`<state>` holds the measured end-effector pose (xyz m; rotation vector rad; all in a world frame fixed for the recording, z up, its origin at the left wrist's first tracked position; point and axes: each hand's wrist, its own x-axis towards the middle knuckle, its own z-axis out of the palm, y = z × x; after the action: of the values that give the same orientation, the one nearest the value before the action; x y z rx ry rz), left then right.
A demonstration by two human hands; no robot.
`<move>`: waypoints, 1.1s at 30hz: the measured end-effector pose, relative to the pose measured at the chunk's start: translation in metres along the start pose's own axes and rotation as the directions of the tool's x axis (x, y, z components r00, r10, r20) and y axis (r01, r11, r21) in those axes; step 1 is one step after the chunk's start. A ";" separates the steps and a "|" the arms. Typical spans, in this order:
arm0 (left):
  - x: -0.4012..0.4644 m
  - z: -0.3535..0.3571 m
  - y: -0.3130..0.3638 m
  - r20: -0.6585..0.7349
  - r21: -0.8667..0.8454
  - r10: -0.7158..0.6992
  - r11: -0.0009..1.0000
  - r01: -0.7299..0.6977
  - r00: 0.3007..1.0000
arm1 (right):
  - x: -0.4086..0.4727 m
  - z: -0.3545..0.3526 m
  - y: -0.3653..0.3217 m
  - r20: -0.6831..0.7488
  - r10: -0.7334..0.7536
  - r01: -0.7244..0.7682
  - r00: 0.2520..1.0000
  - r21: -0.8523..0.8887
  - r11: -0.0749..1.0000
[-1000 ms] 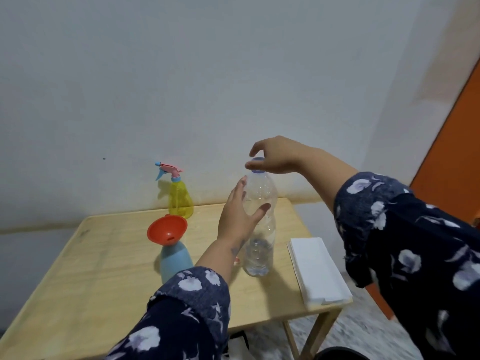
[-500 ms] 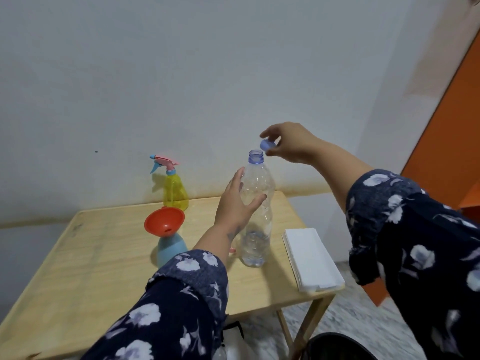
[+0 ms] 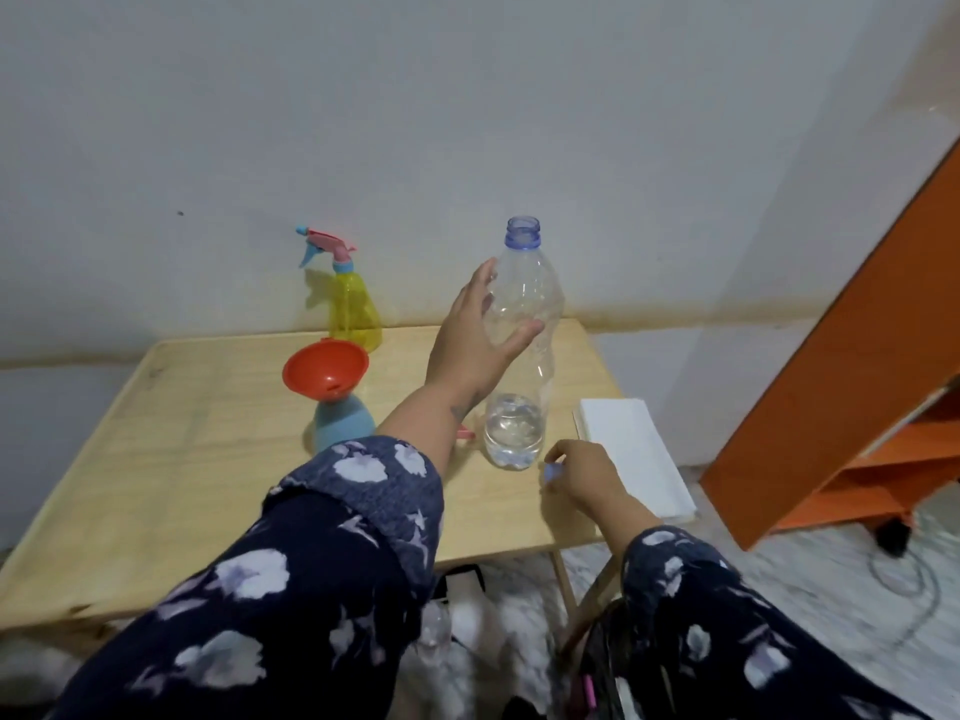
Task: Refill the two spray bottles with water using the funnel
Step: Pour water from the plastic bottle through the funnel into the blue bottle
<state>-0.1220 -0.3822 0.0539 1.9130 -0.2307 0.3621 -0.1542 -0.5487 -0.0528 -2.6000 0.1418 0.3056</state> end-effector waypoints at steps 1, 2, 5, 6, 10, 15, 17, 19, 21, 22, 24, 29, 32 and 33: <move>0.000 0.000 0.000 0.000 0.000 -0.002 1.000 0.002 1.000 | 0.000 0.011 0.004 -0.007 -0.002 0.002 1.000 0.007 1.000; 0.000 0.000 -0.001 0.002 0.000 -0.003 1.000 0.003 1.000 | 0.001 0.018 0.006 -0.010 -0.003 0.003 1.000 0.020 1.000; -0.001 0.003 -0.002 -0.002 0.003 0.000 1.000 0.000 1.000 | 0.004 0.029 0.010 0.017 -0.022 0.022 1.000 0.024 0.999; -0.002 0.004 -0.001 -0.004 0.004 0.001 1.000 -0.001 1.000 | 0.005 0.029 0.010 0.033 -0.018 0.018 0.999 0.014 1.000; -0.002 0.003 -0.001 -0.004 0.006 -0.003 1.000 0.003 1.000 | 0.004 0.006 -0.006 -0.035 -0.039 0.042 0.999 0.100 0.994; -0.003 0.008 0.002 0.003 0.000 -0.007 1.000 0.007 1.000 | 0.001 -0.026 -0.042 -0.127 -0.221 0.255 0.967 0.499 0.828; -0.004 0.009 0.002 -0.020 0.007 -0.012 1.000 0.012 1.000 | 0.004 -0.028 -0.056 -0.276 -0.255 0.368 0.927 0.522 0.769; -0.004 0.007 0.001 -0.048 0.007 -0.026 1.000 0.026 0.999 | 0.009 -0.025 -0.065 -0.366 -0.271 0.438 0.890 0.527 0.728; -0.002 0.004 0.001 -0.061 0.002 -0.044 0.999 0.044 0.997 | 0.013 -0.021 -0.069 -0.425 -0.275 0.479 0.862 0.511 0.714; -0.001 0.004 0.001 -0.062 0.006 -0.053 0.999 0.054 0.997 | 0.016 -0.020 -0.070 -0.450 -0.279 0.496 0.848 0.491 0.716; 0.001 0.003 0.004 -0.066 0.011 -0.080 0.997 0.081 0.995 | 0.021 -0.021 -0.070 -0.472 -0.303 0.519 0.828 0.441 0.732; -0.005 -0.004 0.013 -0.133 0.001 -0.138 0.990 0.139 0.981 | 0.021 -0.047 -0.074 -0.443 -0.406 0.559 0.799 0.298 0.774; -0.027 -0.009 0.007 -0.217 0.051 -0.170 0.981 0.185 0.961 | 0.015 -0.073 -0.079 -0.422 -0.477 0.590 0.772 0.193 0.784; -0.038 -0.011 0.000 -0.254 0.085 -0.186 0.973 0.213 0.949 | 0.012 -0.080 -0.080 -0.399 -0.507 0.602 0.764 0.159 0.782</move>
<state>-0.1592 -0.3724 0.0439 1.9587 0.1497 0.4769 -0.1144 -0.5204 0.0502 -2.2506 -0.4510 -0.3603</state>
